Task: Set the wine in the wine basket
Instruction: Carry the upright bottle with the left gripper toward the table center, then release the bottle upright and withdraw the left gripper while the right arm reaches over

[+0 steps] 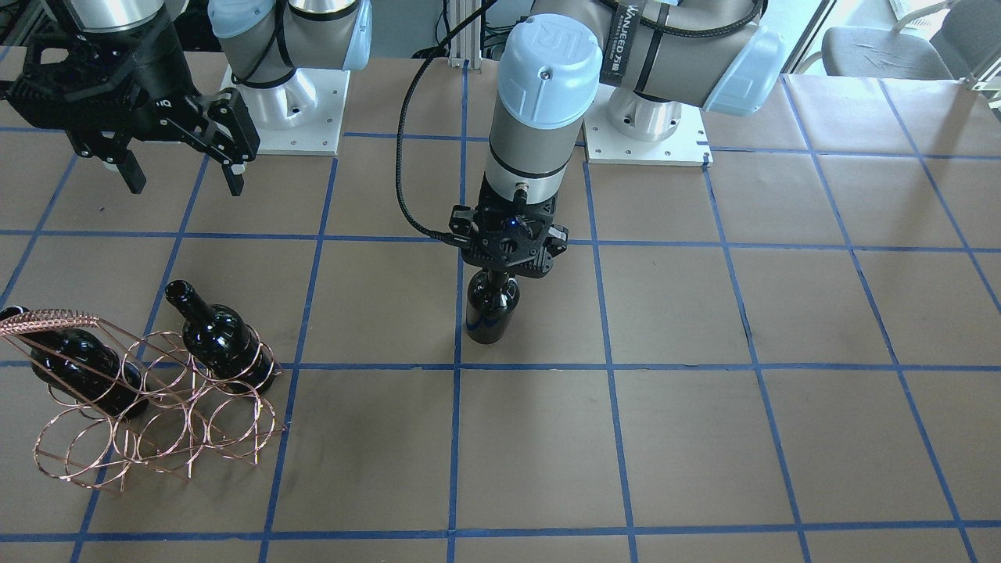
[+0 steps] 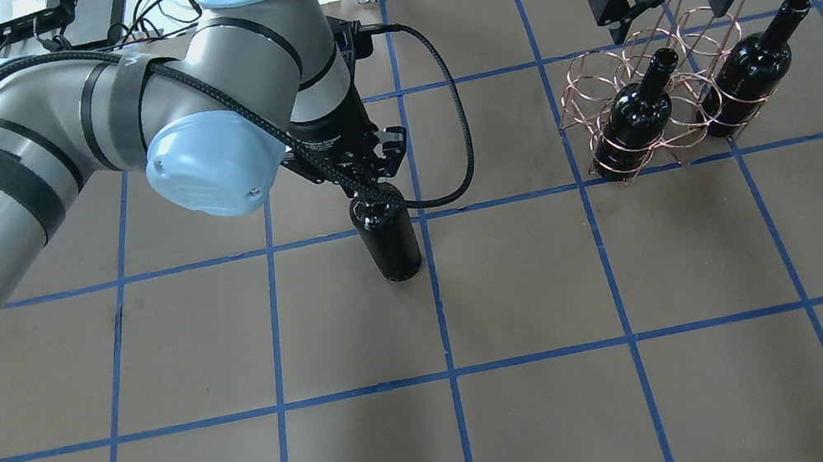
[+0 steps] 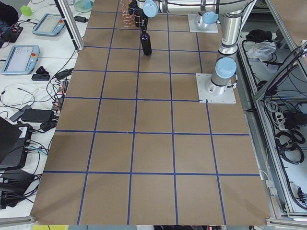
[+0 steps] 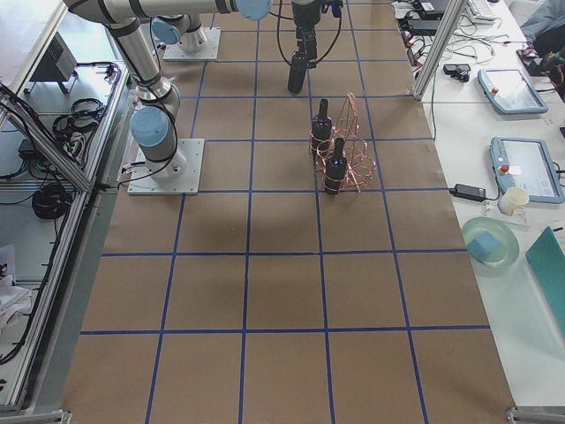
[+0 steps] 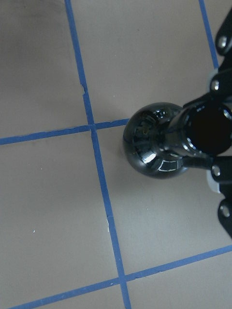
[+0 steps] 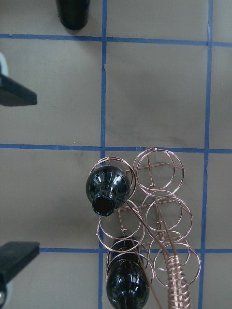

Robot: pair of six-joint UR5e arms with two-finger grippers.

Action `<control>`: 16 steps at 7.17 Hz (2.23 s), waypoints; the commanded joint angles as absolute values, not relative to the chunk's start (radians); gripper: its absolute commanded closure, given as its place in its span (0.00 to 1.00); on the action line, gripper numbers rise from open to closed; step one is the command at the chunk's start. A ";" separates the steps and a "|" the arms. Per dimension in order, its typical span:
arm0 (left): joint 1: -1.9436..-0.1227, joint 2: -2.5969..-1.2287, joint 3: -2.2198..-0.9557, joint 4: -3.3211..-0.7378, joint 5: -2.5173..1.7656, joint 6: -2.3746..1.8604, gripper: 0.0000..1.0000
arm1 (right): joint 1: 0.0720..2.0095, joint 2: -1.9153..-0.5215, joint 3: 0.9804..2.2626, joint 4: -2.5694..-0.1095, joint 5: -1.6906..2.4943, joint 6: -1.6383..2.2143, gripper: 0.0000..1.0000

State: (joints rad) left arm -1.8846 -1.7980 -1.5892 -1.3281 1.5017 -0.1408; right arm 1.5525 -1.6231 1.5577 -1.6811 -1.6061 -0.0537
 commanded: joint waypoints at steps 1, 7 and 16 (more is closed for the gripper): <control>-1.885 -1.799 -1.591 -1.327 1.502 -0.141 0.86 | 1.552 -1.624 1.557 -1.684 -1.598 -0.055 0.01; -1.795 -1.749 -1.517 -1.345 1.514 -0.141 0.00 | 1.577 -1.654 1.549 -1.677 -1.580 -0.038 0.00; -1.290 -1.677 -1.414 -1.541 1.640 0.054 0.00 | 2.037 -1.295 1.333 -1.747 -1.600 0.691 0.00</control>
State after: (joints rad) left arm -1.2996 -1.7030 -1.4133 -1.5051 1.6219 0.0423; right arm 2.0076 -1.3326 1.3456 -1.7518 -1.5984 0.6229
